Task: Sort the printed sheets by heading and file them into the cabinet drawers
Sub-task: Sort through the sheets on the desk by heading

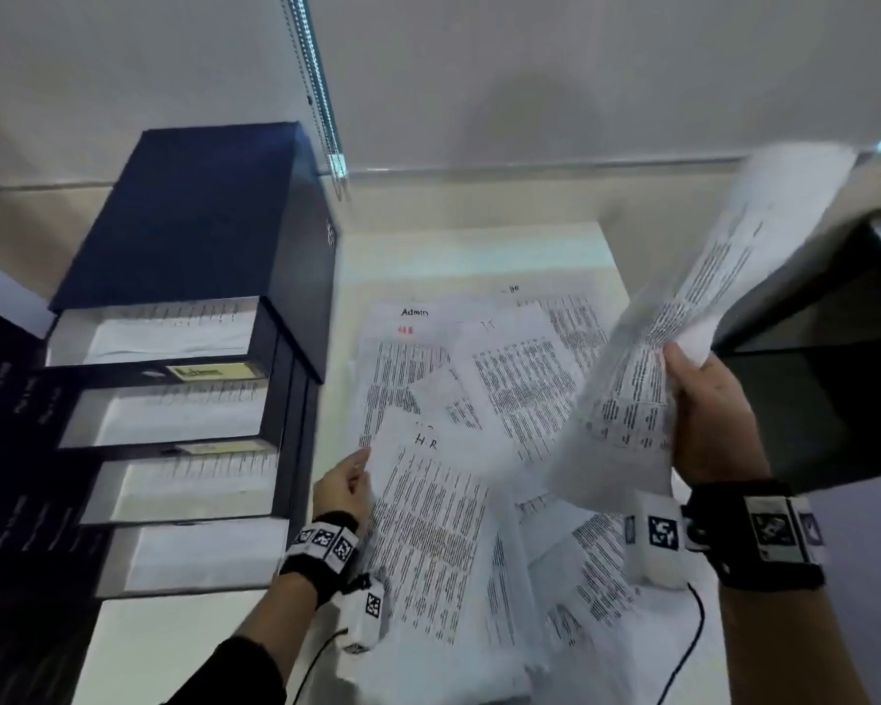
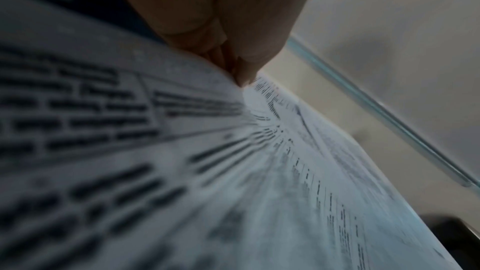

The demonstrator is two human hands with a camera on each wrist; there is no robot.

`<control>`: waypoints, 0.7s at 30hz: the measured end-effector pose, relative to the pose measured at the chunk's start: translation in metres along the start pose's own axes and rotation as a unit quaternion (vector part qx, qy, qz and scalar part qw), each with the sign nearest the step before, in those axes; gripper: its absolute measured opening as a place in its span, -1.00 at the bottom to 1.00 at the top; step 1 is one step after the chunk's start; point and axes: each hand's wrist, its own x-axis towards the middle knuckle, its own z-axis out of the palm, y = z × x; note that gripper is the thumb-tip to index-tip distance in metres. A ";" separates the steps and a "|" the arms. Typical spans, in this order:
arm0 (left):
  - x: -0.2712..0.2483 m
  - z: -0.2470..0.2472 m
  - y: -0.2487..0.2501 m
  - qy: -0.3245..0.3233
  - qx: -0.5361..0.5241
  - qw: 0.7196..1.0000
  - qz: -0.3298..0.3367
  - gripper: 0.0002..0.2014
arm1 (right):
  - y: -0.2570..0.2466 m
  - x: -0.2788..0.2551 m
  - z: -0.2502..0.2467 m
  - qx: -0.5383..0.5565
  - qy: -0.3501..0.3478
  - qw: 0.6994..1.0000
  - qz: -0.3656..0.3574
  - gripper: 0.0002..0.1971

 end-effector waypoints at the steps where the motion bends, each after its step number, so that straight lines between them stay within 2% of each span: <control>1: 0.001 0.002 -0.003 -0.003 0.002 1.000 -0.010 -0.62 | -0.010 -0.009 0.011 0.013 -0.042 0.999 -0.015 -0.69; 2: 0.002 0.005 -0.005 -0.010 0.009 1.000 -0.023 -0.60 | -0.016 -0.016 0.017 0.029 -0.066 0.997 -0.018 -0.70; 4: 0.005 0.009 -0.004 -0.036 0.031 0.998 -0.043 -0.56 | -0.019 -0.021 0.019 0.055 -0.091 0.994 0.005 -0.55; 6: 0.011 0.010 0.000 -0.053 0.075 0.995 -0.039 -0.56 | -0.003 -0.026 0.018 0.072 -0.111 0.988 0.080 -0.59; 8: 0.019 0.011 0.006 -0.054 0.128 0.990 -0.036 -0.56 | 0.035 -0.036 0.010 -0.034 -0.088 0.985 0.146 -0.61; 9: 0.025 0.011 0.007 -0.056 0.129 0.989 -0.035 -0.53 | 0.063 -0.039 -0.001 -0.152 -0.059 0.974 0.159 -0.70; 10: 0.030 0.011 0.010 -0.064 0.125 0.990 -0.036 -0.50 | 0.090 -0.044 -0.011 -0.272 -0.037 0.947 0.167 -0.76; 12: 0.043 0.013 0.011 -0.074 0.131 0.988 -0.034 -0.50 | 0.146 -0.054 -0.036 -0.449 -0.015 0.874 0.186 -0.75; 13: 0.050 0.014 0.010 -0.078 0.136 0.987 -0.032 -0.51 | 0.169 -0.061 -0.044 -0.485 -0.015 0.852 0.196 -0.78; 15: 0.062 0.017 0.009 -0.104 0.154 0.982 -0.011 -0.51 | 0.205 -0.071 -0.055 -0.522 -0.021 0.828 0.205 -0.87; 17: 0.072 0.020 0.014 -0.120 0.169 0.978 0.000 -0.54 | 0.225 -0.078 -0.057 -0.550 -0.044 0.805 0.219 -0.83; 19: 0.075 0.021 0.020 -0.113 0.169 0.979 0.013 -0.55 | 0.237 -0.079 -0.054 -0.558 -0.055 0.795 0.232 -0.77; 21: 0.074 0.024 0.026 -0.103 0.156 0.981 0.041 -0.62 | 0.239 -0.080 -0.048 -0.551 -0.062 0.796 0.243 -0.80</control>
